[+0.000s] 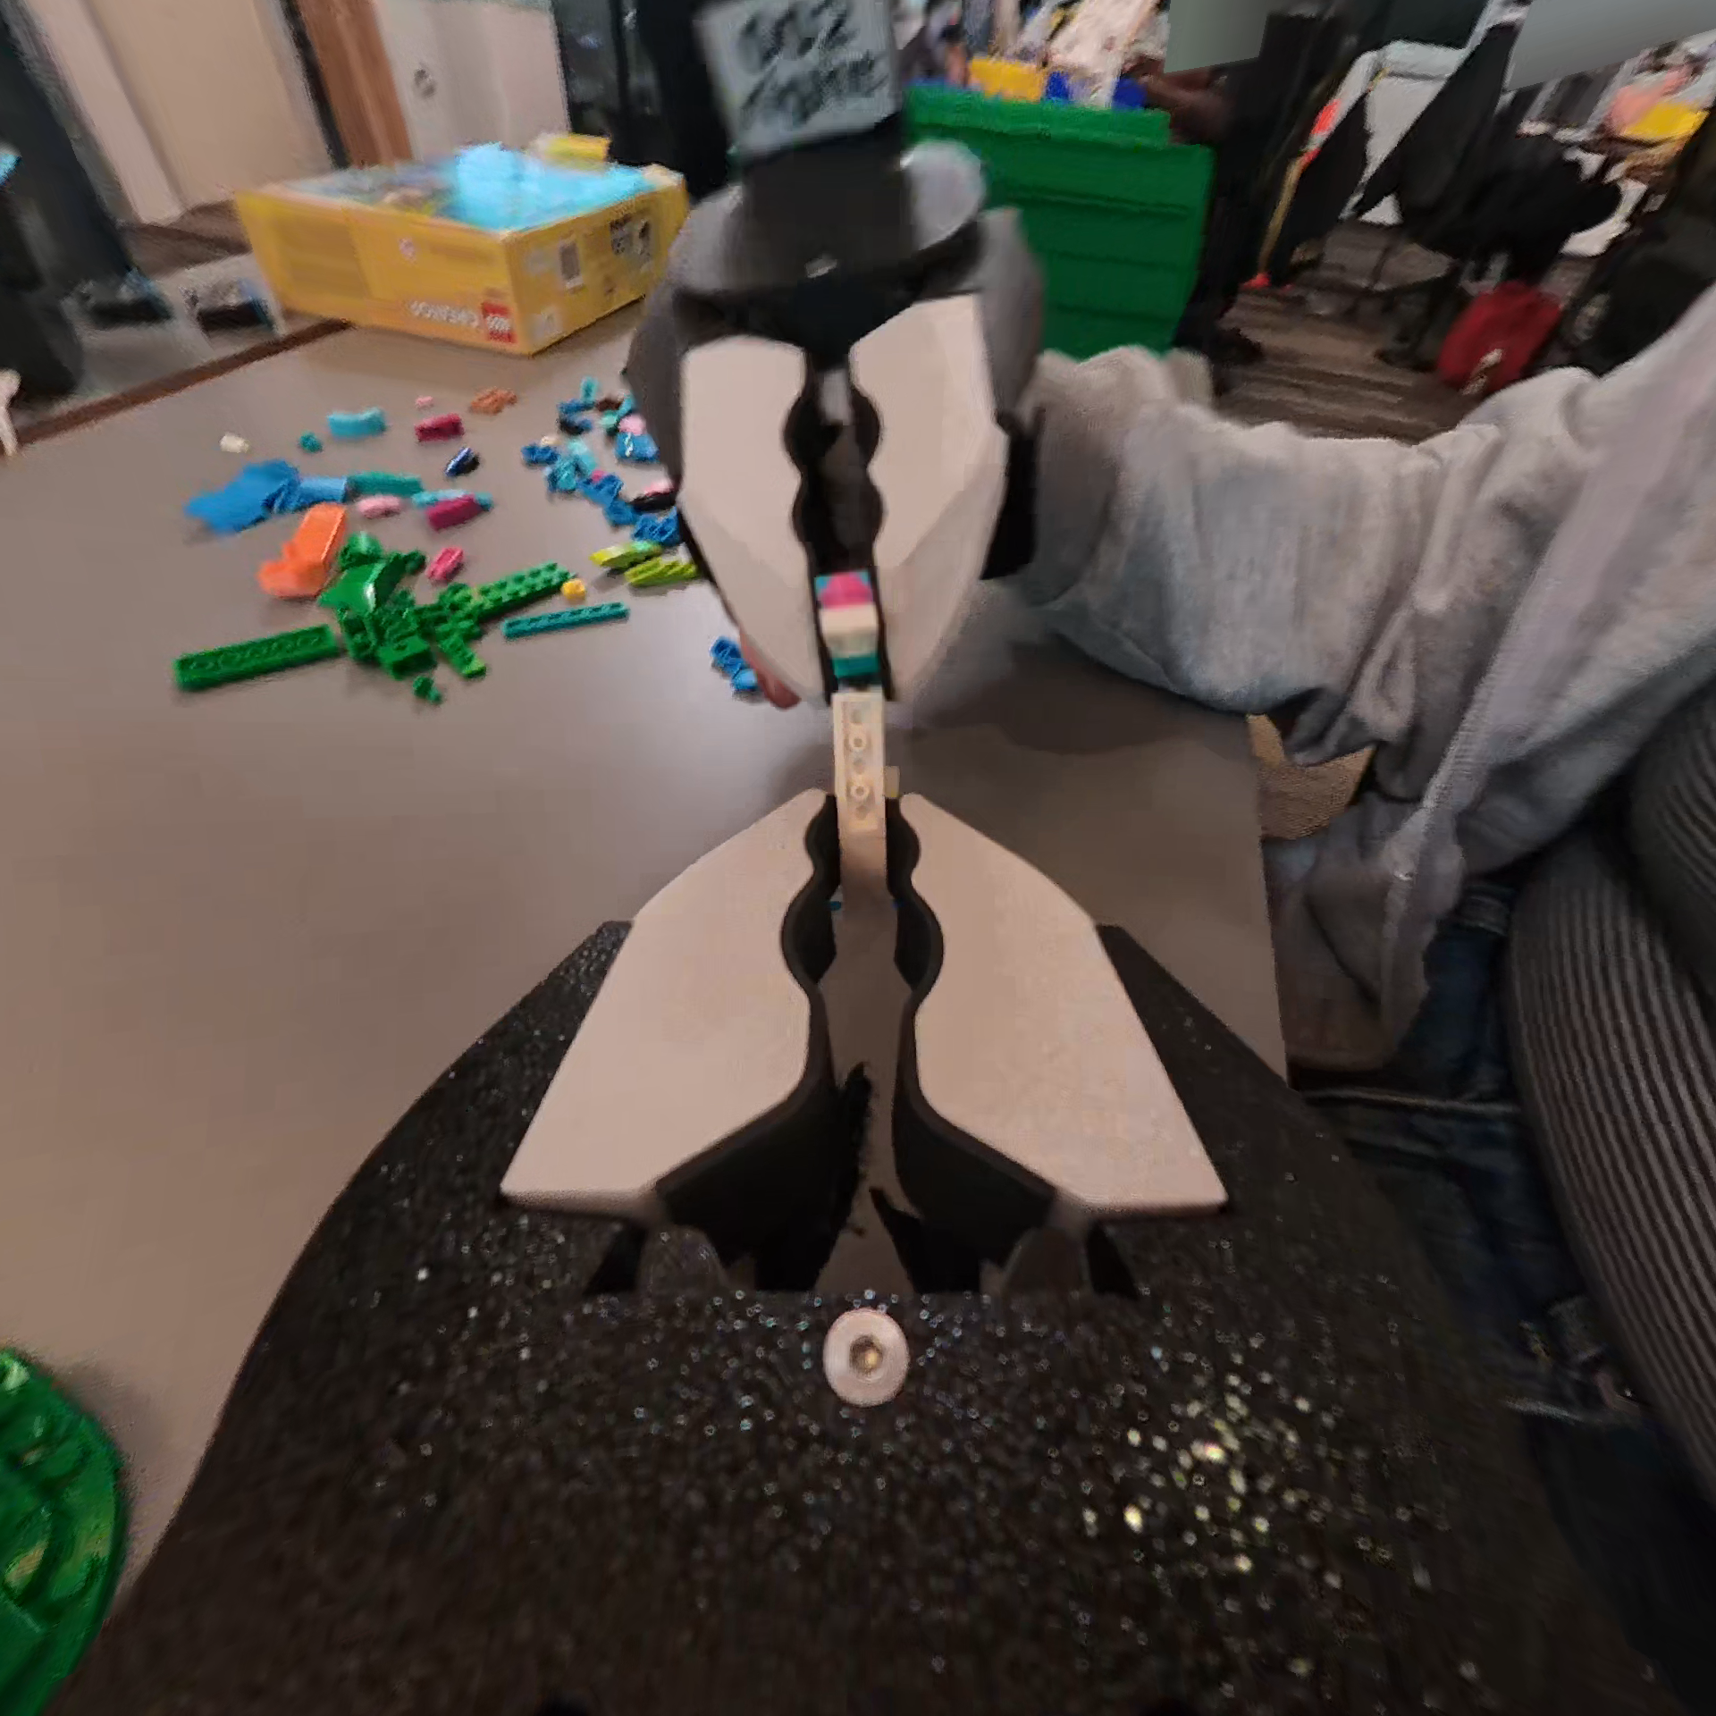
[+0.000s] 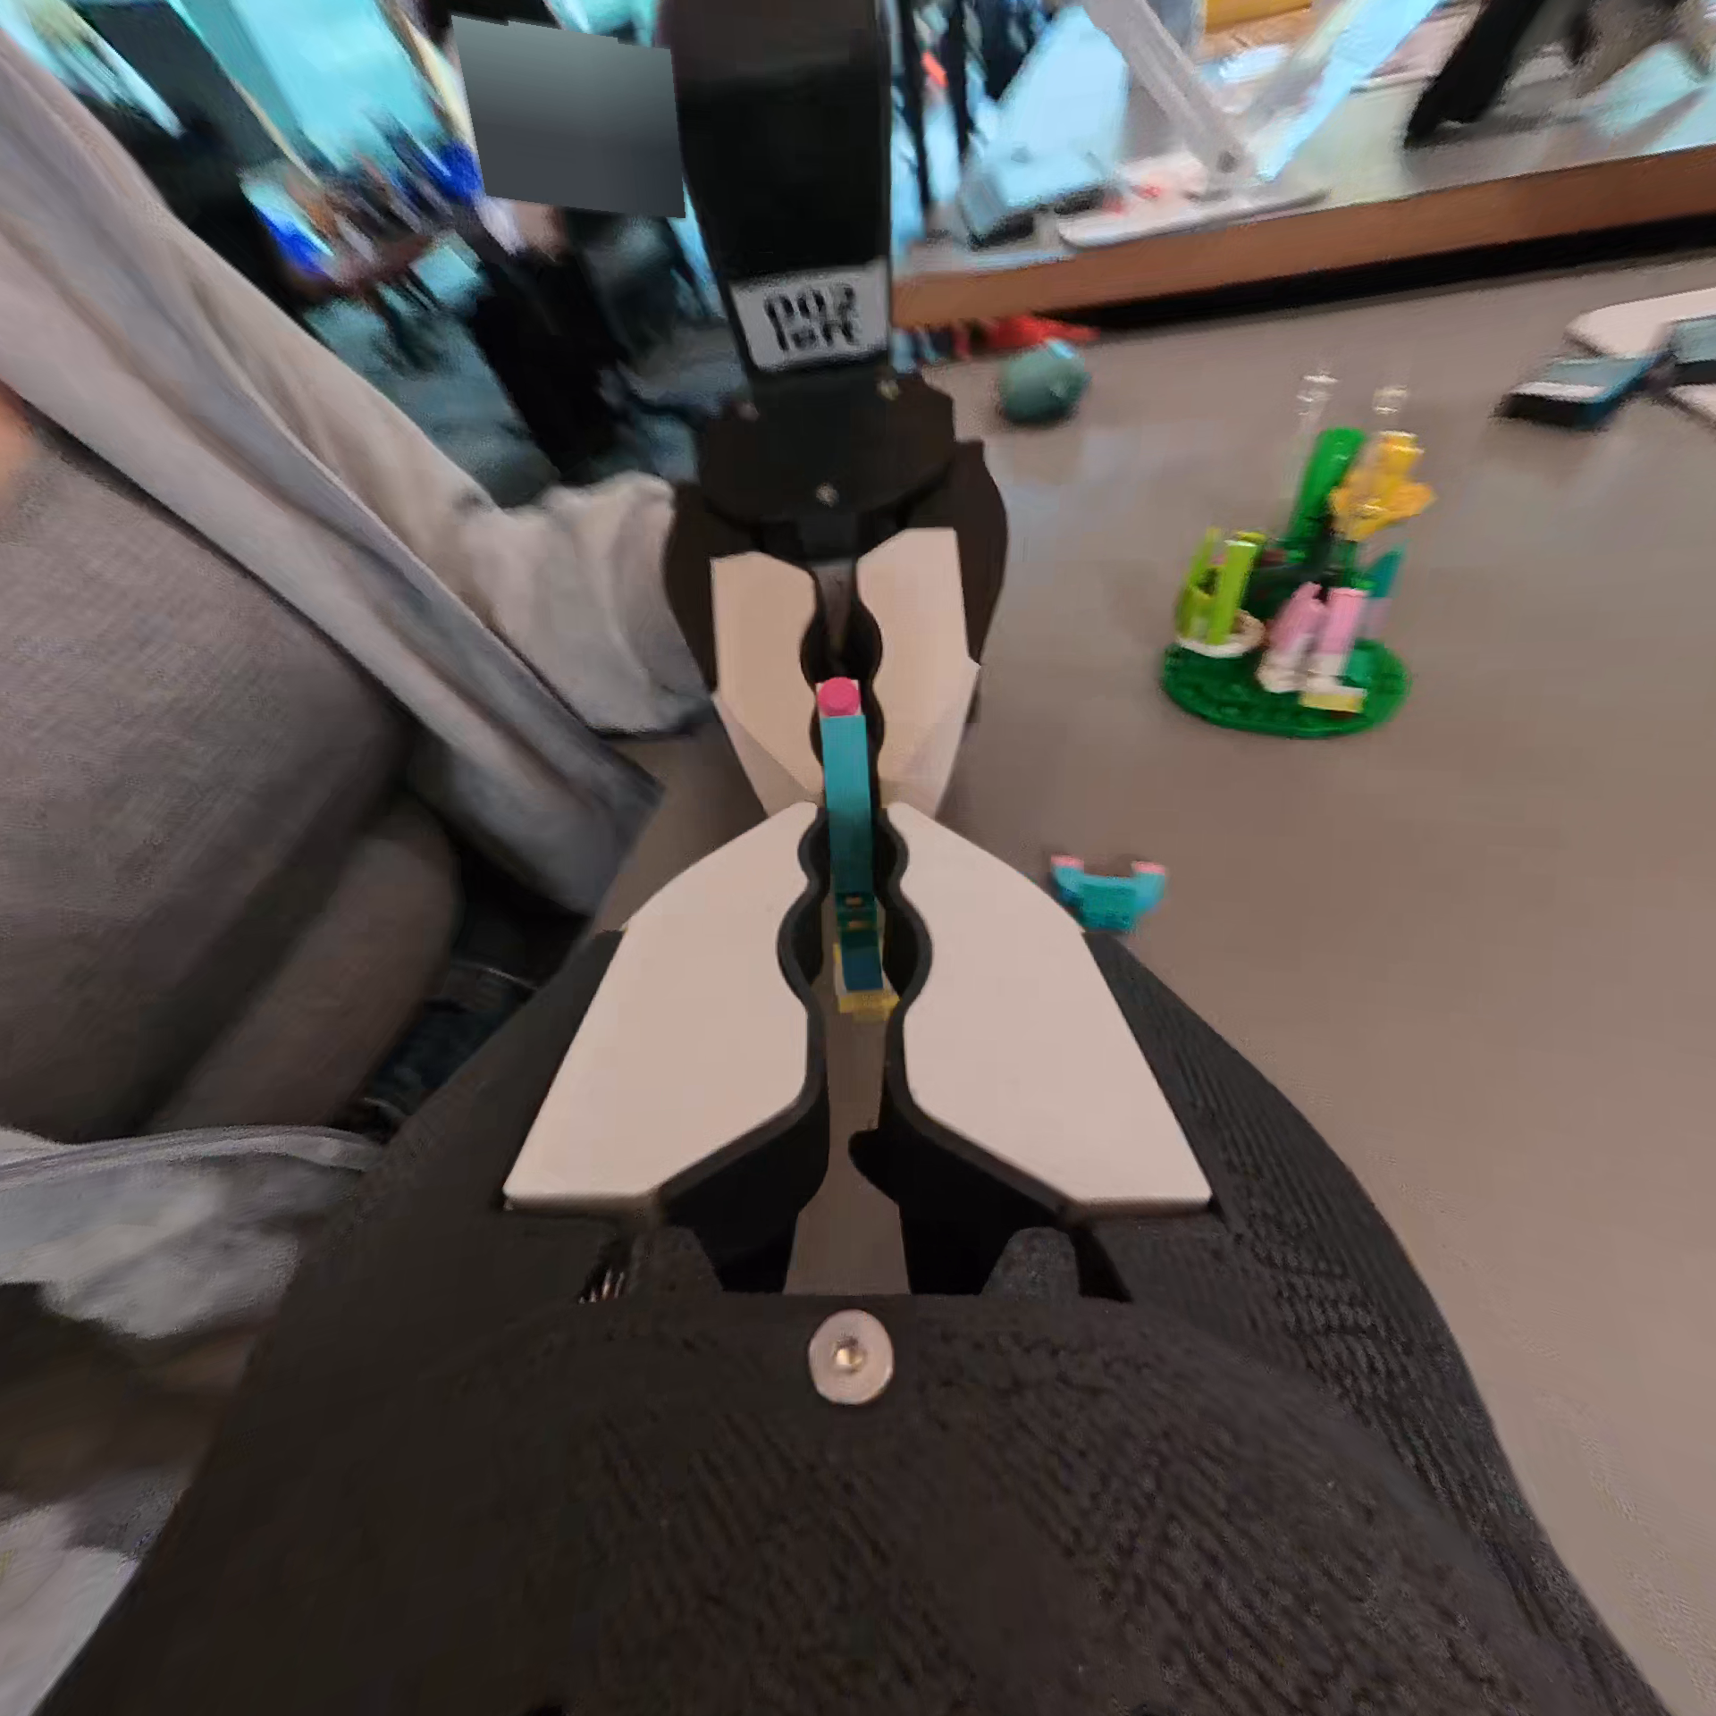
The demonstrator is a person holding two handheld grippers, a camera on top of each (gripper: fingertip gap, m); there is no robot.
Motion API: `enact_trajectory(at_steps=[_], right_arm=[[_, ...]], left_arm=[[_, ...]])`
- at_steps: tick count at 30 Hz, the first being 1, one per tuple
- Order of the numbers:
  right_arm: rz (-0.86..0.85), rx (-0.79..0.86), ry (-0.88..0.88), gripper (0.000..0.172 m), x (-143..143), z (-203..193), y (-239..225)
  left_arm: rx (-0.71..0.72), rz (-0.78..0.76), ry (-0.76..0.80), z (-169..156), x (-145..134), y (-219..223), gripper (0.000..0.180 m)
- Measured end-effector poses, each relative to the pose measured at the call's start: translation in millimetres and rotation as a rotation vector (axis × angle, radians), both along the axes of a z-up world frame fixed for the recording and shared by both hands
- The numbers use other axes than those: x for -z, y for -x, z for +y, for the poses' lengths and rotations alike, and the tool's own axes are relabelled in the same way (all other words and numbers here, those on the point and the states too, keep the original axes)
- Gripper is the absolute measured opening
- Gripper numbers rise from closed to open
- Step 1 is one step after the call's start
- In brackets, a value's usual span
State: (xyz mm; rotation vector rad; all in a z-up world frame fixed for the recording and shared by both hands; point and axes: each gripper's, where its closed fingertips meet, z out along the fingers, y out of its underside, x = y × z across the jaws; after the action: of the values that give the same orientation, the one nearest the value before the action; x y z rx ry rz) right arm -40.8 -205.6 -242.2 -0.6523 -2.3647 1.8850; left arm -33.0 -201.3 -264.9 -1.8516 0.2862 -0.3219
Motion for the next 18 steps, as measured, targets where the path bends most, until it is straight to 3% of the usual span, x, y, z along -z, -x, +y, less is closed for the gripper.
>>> enact_trajectory(at_steps=[6, 11, 15, 18], right_arm=[[-0.204, -0.17, 0.287, 0.007, -13, -4, -10], [-0.07, 0.057, 0.104, 0.007, 2, 4, 16], [-0.055, 0.185, 0.115, 0.007, -6, 19, 31], [-0.063, 0.327, -0.08, 0.007, 15, 43, 41]], left_arm=[[0.063, -0.037, -0.062, -5, -8, -7, 0.009], [-0.06, -0.042, 0.054, -6, 10, 19, 0.009], [-0.116, -0.078, 0.103, -15, 14, 35, 0.008], [-0.166, -0.137, 0.077, -18, 9, 46, 0.008]])
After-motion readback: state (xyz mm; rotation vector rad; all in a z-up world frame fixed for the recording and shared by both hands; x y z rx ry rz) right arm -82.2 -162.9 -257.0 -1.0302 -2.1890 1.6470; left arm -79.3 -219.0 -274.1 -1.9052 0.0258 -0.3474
